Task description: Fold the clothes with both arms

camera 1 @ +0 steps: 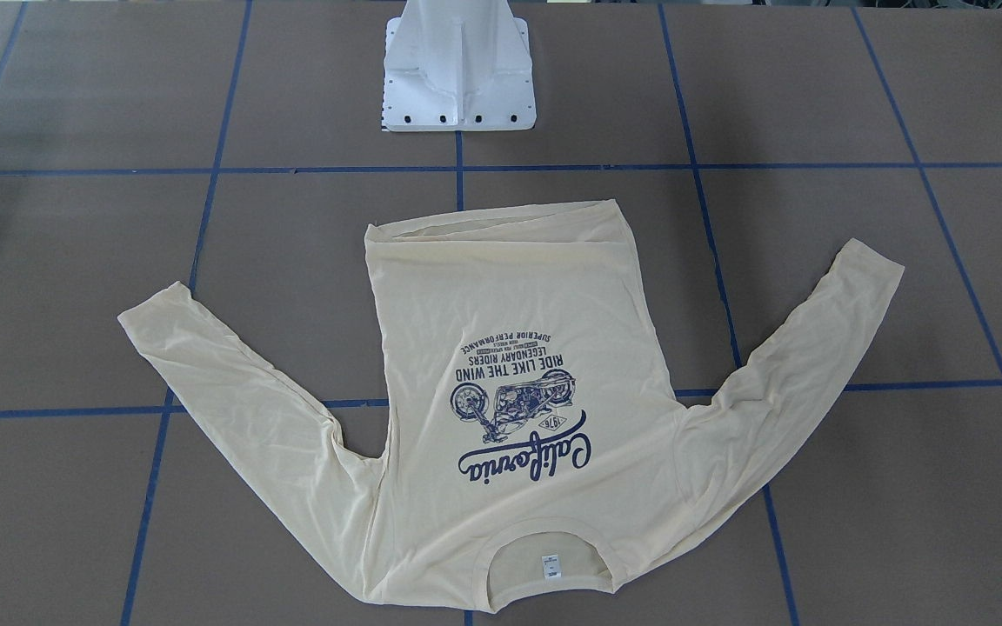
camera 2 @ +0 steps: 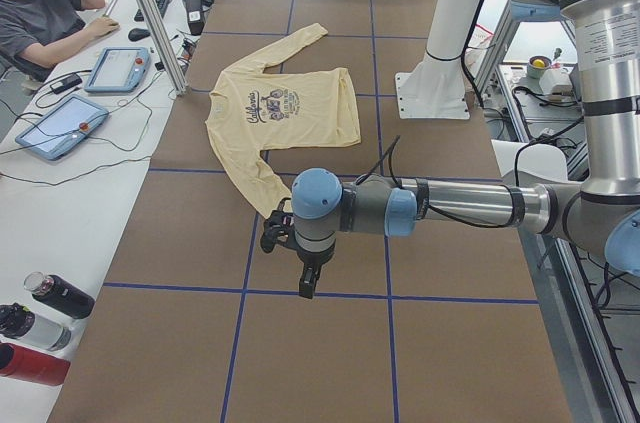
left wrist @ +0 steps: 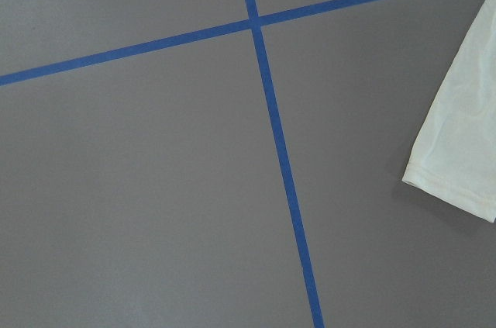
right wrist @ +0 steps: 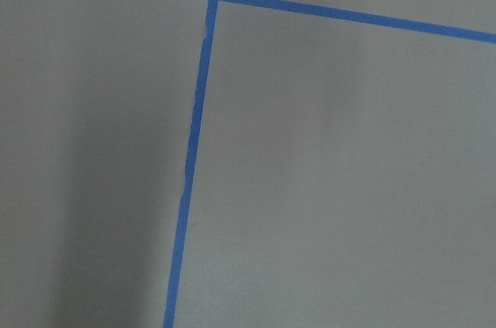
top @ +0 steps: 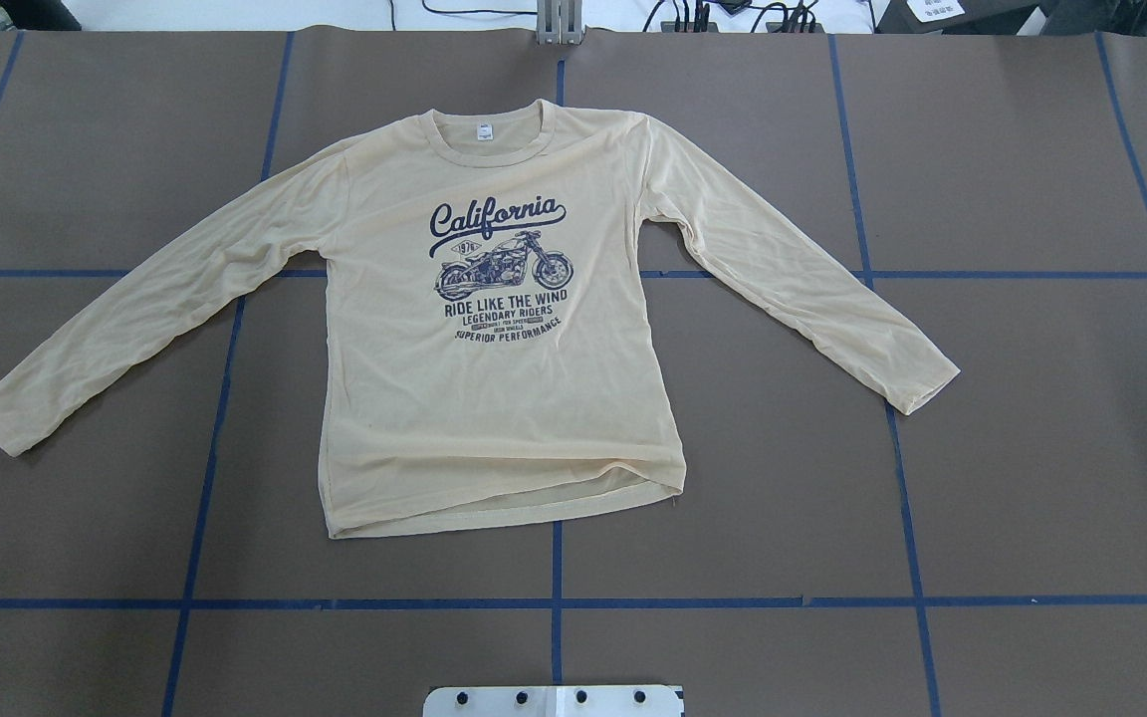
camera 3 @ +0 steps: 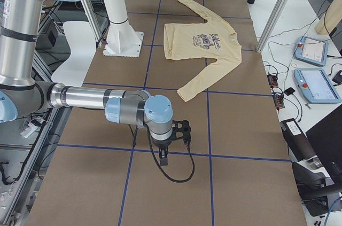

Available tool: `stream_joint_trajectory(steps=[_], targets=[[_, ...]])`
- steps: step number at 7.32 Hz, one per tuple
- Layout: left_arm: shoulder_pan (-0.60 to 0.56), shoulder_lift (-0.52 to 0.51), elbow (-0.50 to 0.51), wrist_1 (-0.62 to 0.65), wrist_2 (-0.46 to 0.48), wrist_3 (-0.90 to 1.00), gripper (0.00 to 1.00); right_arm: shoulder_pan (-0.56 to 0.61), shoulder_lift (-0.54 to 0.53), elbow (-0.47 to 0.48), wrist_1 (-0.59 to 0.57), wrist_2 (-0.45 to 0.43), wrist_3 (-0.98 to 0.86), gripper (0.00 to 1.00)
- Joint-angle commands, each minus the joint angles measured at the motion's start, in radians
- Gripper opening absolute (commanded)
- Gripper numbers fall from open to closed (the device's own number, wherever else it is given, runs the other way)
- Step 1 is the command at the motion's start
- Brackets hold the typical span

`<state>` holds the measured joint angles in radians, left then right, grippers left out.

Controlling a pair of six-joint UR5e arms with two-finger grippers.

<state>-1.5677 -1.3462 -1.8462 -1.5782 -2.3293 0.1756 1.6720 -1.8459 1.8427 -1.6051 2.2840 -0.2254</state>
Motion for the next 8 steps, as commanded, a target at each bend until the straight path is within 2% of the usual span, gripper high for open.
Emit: stream_joint_trajectory(steps=[1,3,4,5,8], targets=[[0.002,-0.001,-0.036,0.003,0.013,0.002,1.0,0.0,0.002,0.004,0.005,-0.003,0.0,1.0],[-0.003,0.01,-0.103,0.003,0.015,0.001,1.0,0.0,0.023,0.055,0.034,0.024,0.003,1.0],[-0.002,0.007,-0.134,0.004,0.019,-0.005,1.0,0.0,0.028,0.056,0.133,0.029,0.006,1.0],[0.0,-0.013,-0.143,0.001,0.077,-0.007,1.0,0.0,0.027,0.052,0.192,0.029,0.005,1.0],[-0.003,-0.187,-0.131,-0.061,0.107,-0.01,1.0,0.0,0.056,0.062,0.224,0.063,0.038,1.0]])
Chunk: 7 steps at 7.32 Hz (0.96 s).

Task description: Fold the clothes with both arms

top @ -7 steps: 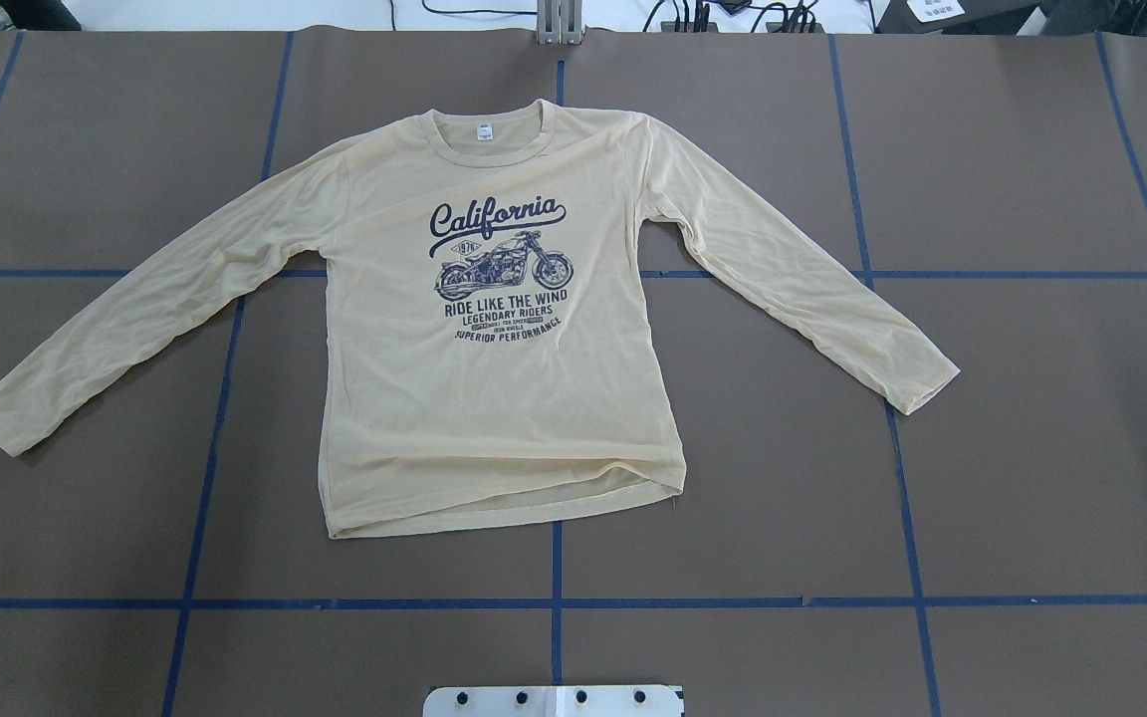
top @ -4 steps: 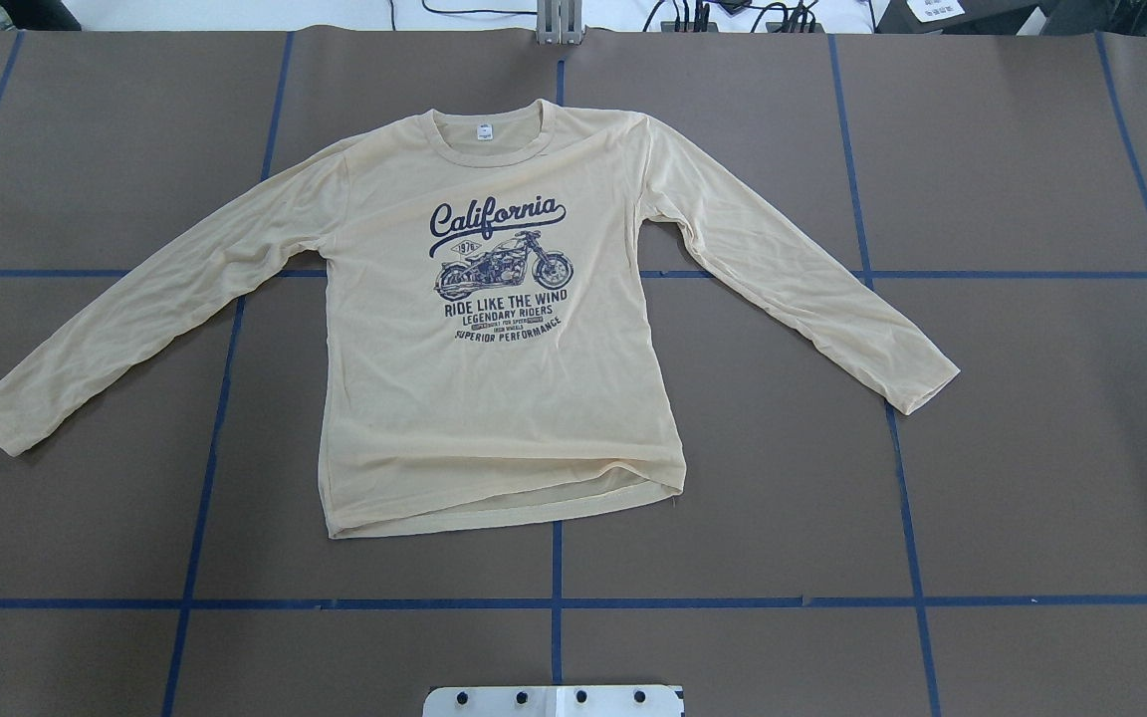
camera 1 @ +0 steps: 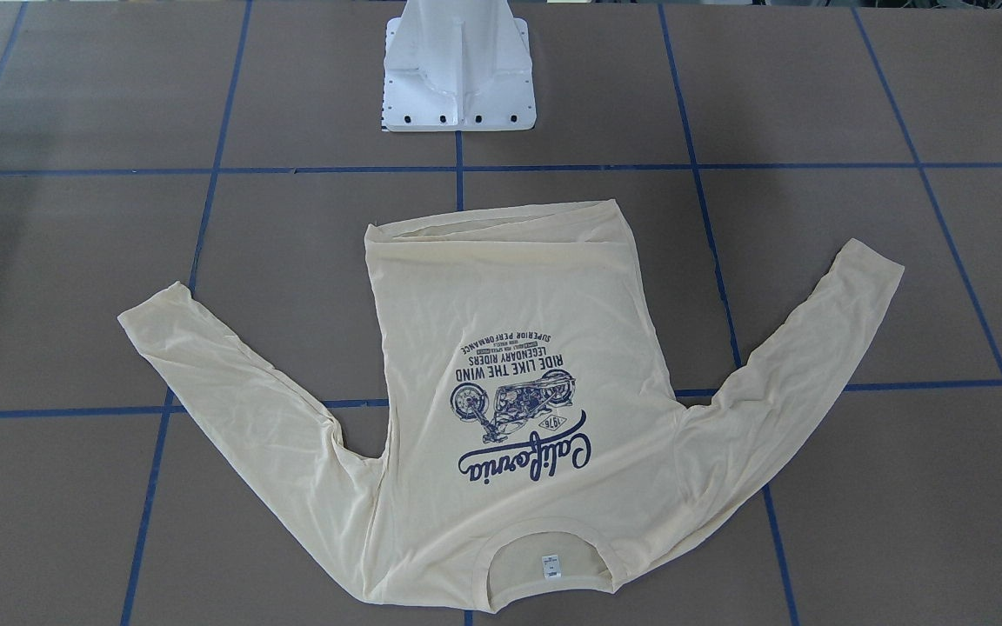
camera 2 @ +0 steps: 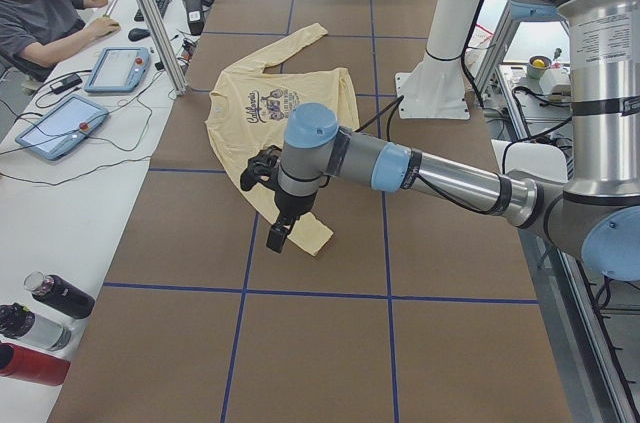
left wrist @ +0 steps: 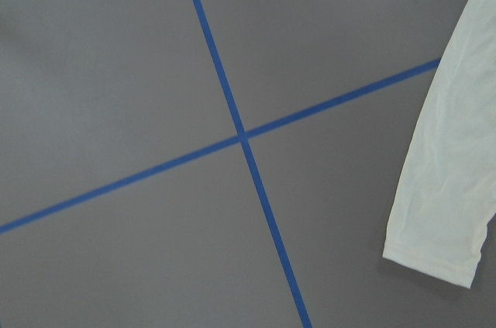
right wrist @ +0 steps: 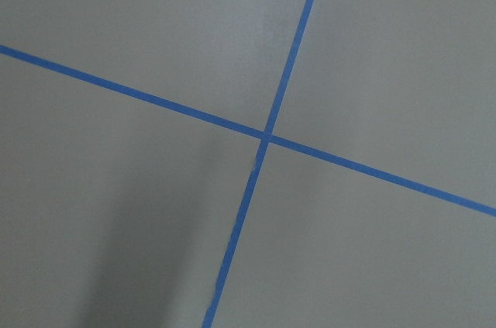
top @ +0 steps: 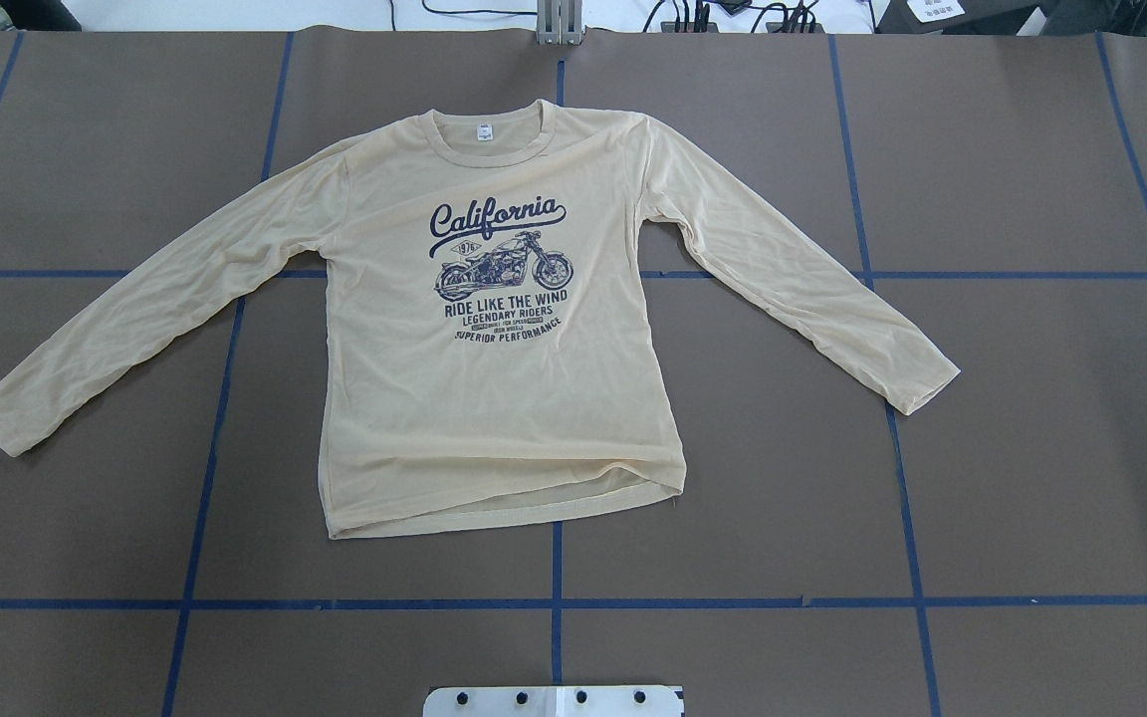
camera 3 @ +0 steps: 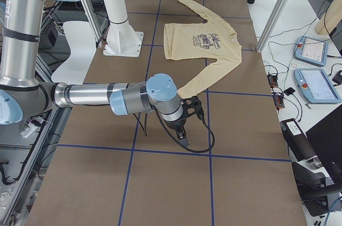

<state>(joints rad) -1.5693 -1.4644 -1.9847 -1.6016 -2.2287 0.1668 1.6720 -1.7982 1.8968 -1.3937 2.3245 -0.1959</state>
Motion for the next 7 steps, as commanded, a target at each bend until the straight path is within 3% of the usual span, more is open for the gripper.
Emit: stream_joint_trajectory(steps=[1,2,4,5,7], targets=[[-0.002,-0.105,0.033,-0.145,0.006,0.0,1.0,-0.001,0.023,0.004,0.033,0.047,0.006,1.0],[0.005,-0.125,0.077,-0.297,0.004,-0.019,1.0,-0.039,0.043,0.005,0.044,0.056,0.065,1.0],[0.009,-0.131,0.087,-0.372,-0.006,-0.131,1.0,-0.134,0.094,0.021,0.074,0.065,0.332,1.0],[0.012,-0.125,0.084,-0.421,-0.008,-0.185,1.0,-0.237,0.118,0.043,0.106,0.049,0.487,1.0],[0.043,-0.09,0.089,-0.492,-0.005,-0.187,1.0,-0.445,0.112,0.042,0.368,-0.099,0.867,1.0]])
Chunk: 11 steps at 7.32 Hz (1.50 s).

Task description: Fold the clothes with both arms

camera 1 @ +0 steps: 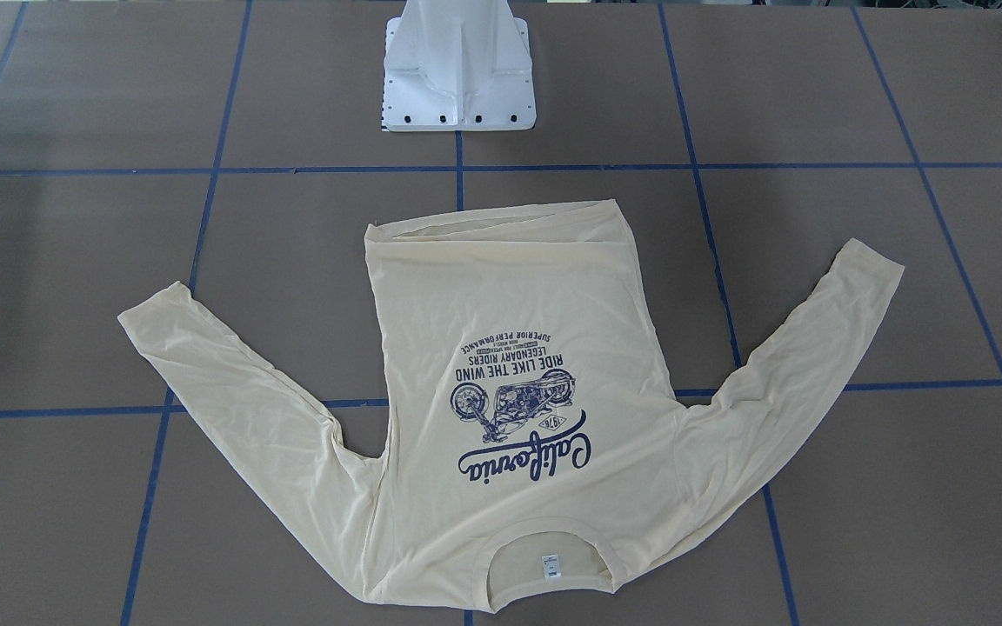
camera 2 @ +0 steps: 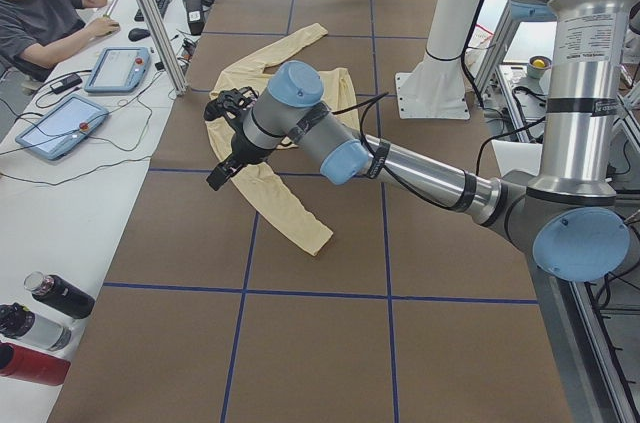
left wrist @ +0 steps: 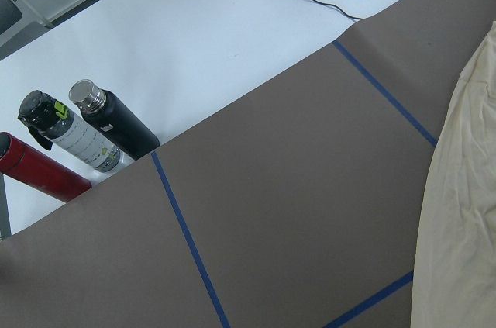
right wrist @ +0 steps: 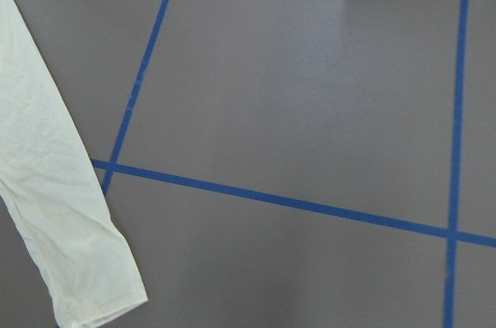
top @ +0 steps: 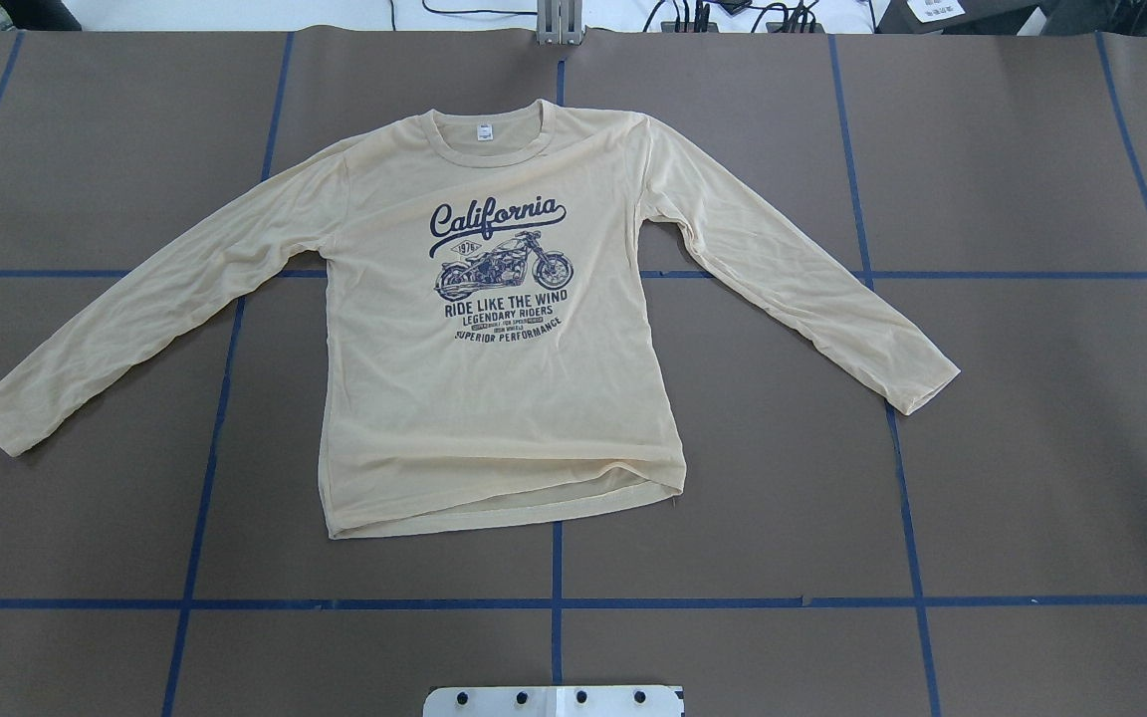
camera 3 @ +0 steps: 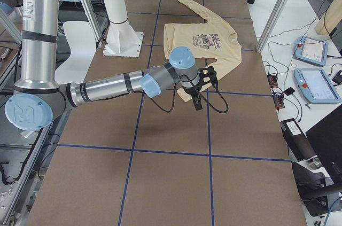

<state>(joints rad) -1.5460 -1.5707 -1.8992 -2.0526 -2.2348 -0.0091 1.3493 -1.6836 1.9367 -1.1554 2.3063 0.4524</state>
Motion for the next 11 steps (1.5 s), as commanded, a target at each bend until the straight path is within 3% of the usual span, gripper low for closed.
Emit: stream_joint_trajectory(steps=[1,3,4,6,8,9,11], targets=[[0.027,0.017,0.008,-0.041,0.001,-0.012,1.0,-0.218,-0.007,-0.001,0.181,-0.175,0.321,1.0],[0.029,0.017,0.008,-0.041,0.0,-0.012,1.0,-0.342,-0.013,-0.033,0.291,-0.254,0.454,0.99],[0.029,0.018,0.009,-0.041,0.001,-0.012,1.0,-0.428,-0.03,-0.065,0.416,-0.33,0.559,0.99],[0.032,0.017,0.014,-0.043,0.001,-0.011,1.0,-0.547,-0.028,-0.193,0.613,-0.483,0.627,0.96],[0.034,0.018,0.014,-0.043,0.001,-0.012,1.0,-0.636,-0.03,-0.246,0.629,-0.611,0.626,0.91],[0.034,0.018,0.015,-0.043,0.001,-0.012,1.0,-0.676,-0.028,-0.258,0.629,-0.657,0.626,0.81],[0.034,0.018,0.017,-0.043,0.001,-0.012,1.0,-0.708,-0.019,-0.28,0.62,-0.689,0.626,0.75]])
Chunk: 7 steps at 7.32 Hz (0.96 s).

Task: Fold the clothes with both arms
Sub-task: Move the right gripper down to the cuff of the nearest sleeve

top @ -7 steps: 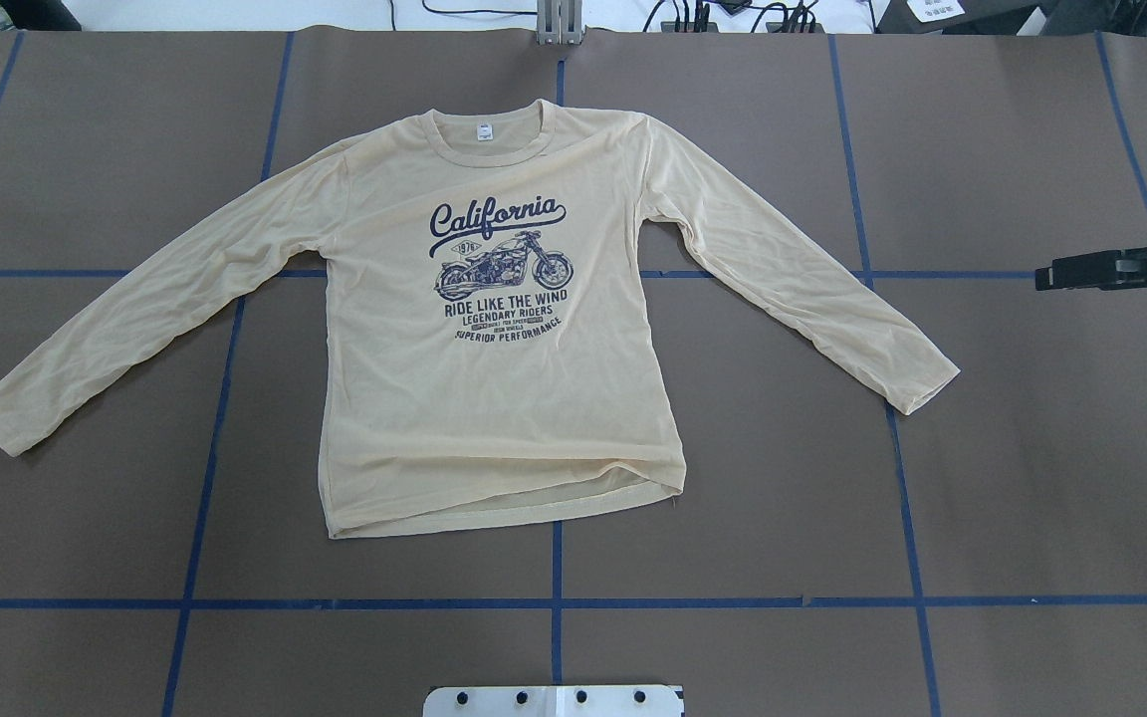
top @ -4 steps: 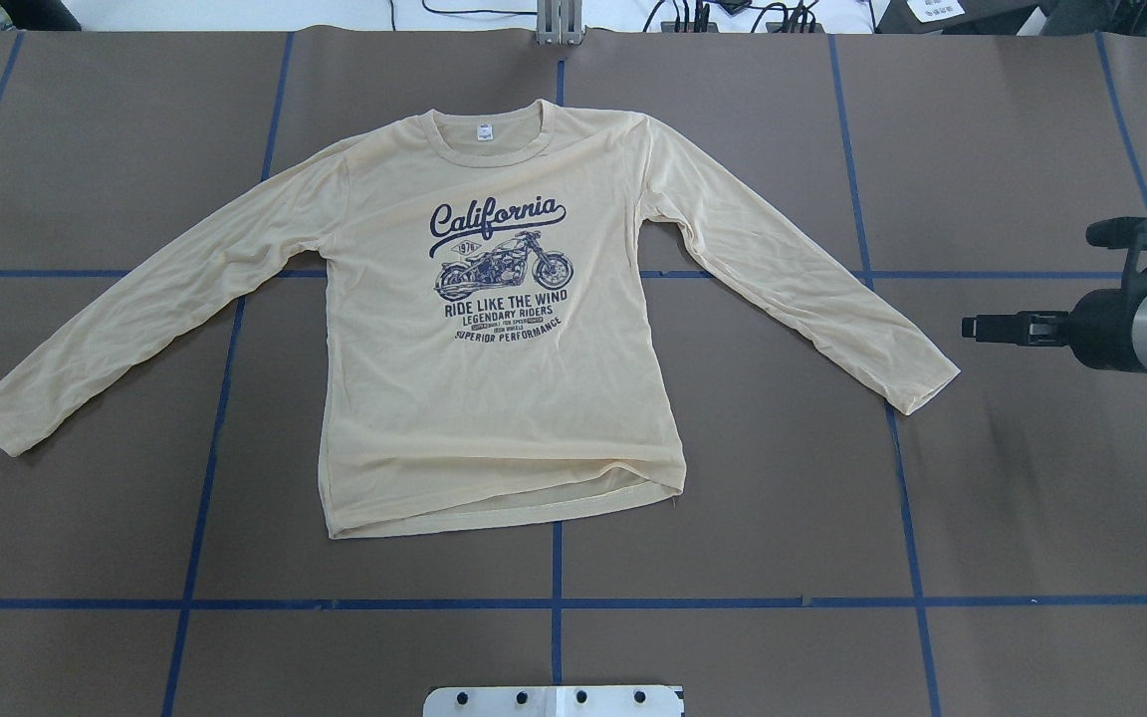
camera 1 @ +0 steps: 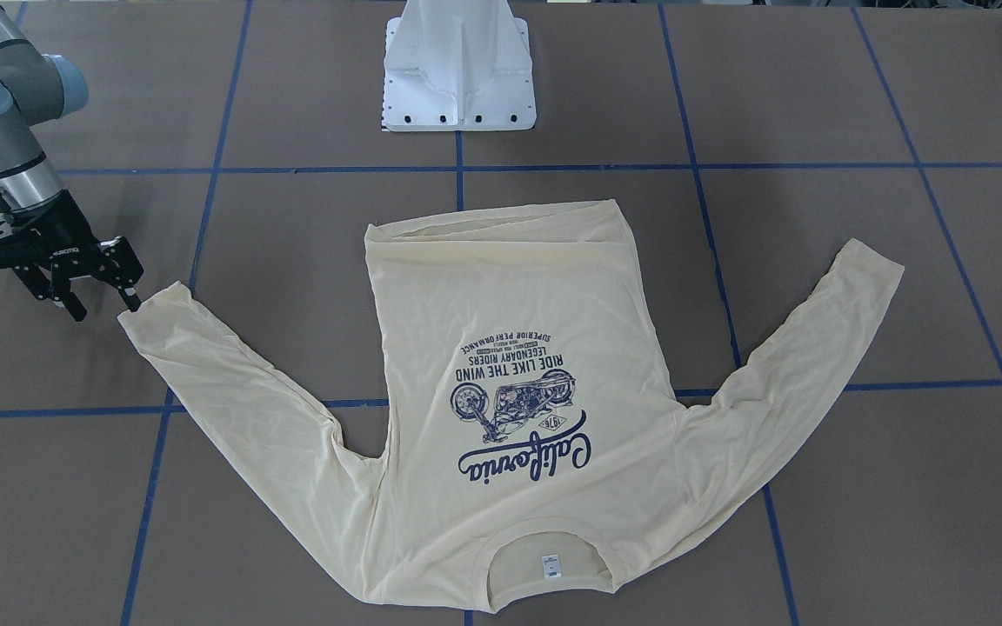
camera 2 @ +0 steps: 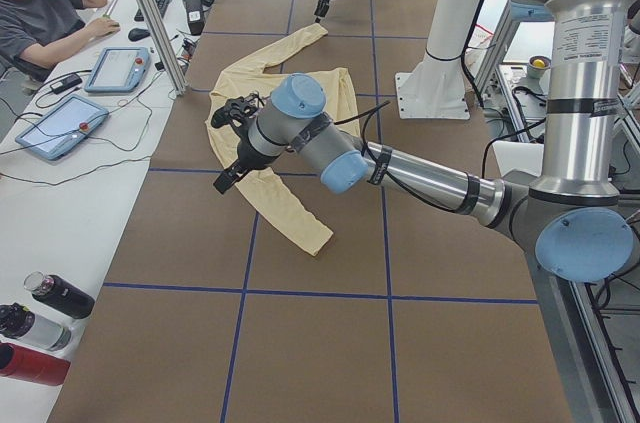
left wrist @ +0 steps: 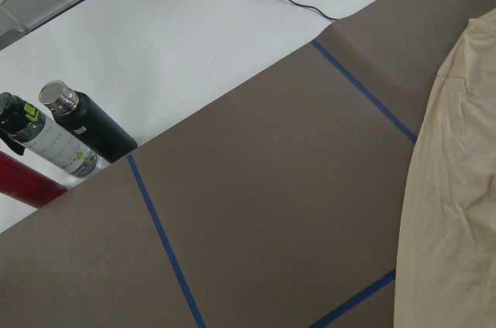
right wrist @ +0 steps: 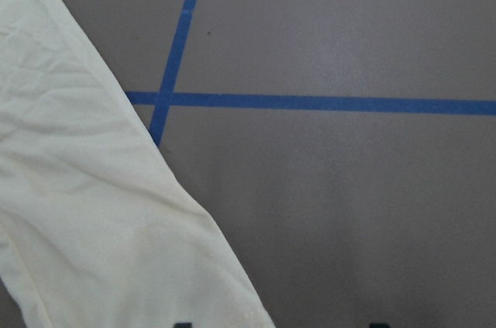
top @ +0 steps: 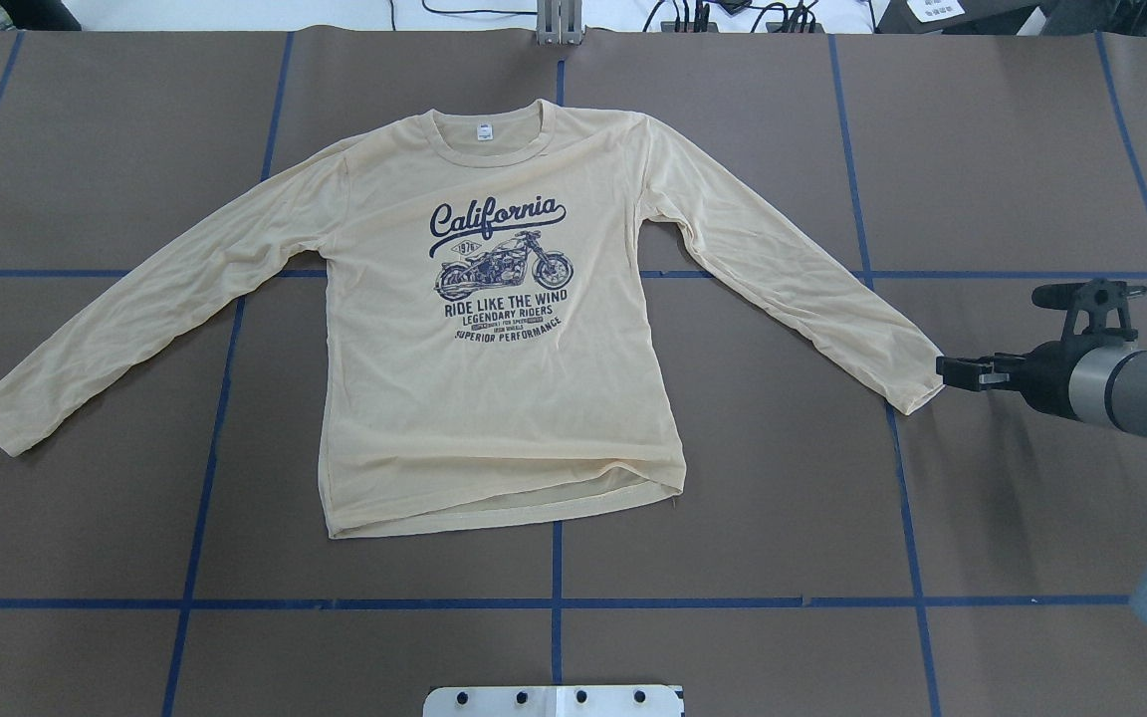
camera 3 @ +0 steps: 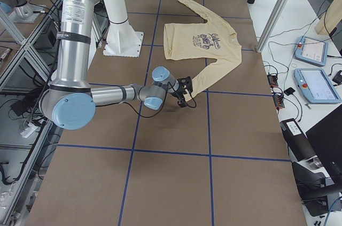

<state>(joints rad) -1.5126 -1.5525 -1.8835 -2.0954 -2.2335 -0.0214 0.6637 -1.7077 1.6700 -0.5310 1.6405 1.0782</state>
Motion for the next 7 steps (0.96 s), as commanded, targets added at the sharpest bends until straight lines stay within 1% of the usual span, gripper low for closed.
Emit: stream_joint_trajectory(steps=[1,4,5,6,7], targets=[[0.0,0.0,0.003,0.0,0.0,0.0,1.0,-0.029,0.011,-0.018,-0.006,-0.025,0.0,0.69],[0.0,0.0,0.009,-0.002,0.0,0.001,1.0,-0.03,0.031,-0.019,-0.009,-0.022,-0.004,0.58],[0.0,0.0,0.009,-0.002,0.0,0.001,1.0,-0.029,0.033,-0.018,-0.009,-0.022,-0.007,0.42],[0.0,0.0,0.009,-0.002,0.0,0.001,1.0,-0.029,0.033,-0.018,-0.009,-0.021,-0.012,0.32],[0.0,0.0,0.01,-0.002,0.0,0.001,1.0,-0.029,0.033,-0.016,-0.009,-0.021,-0.014,0.16]])
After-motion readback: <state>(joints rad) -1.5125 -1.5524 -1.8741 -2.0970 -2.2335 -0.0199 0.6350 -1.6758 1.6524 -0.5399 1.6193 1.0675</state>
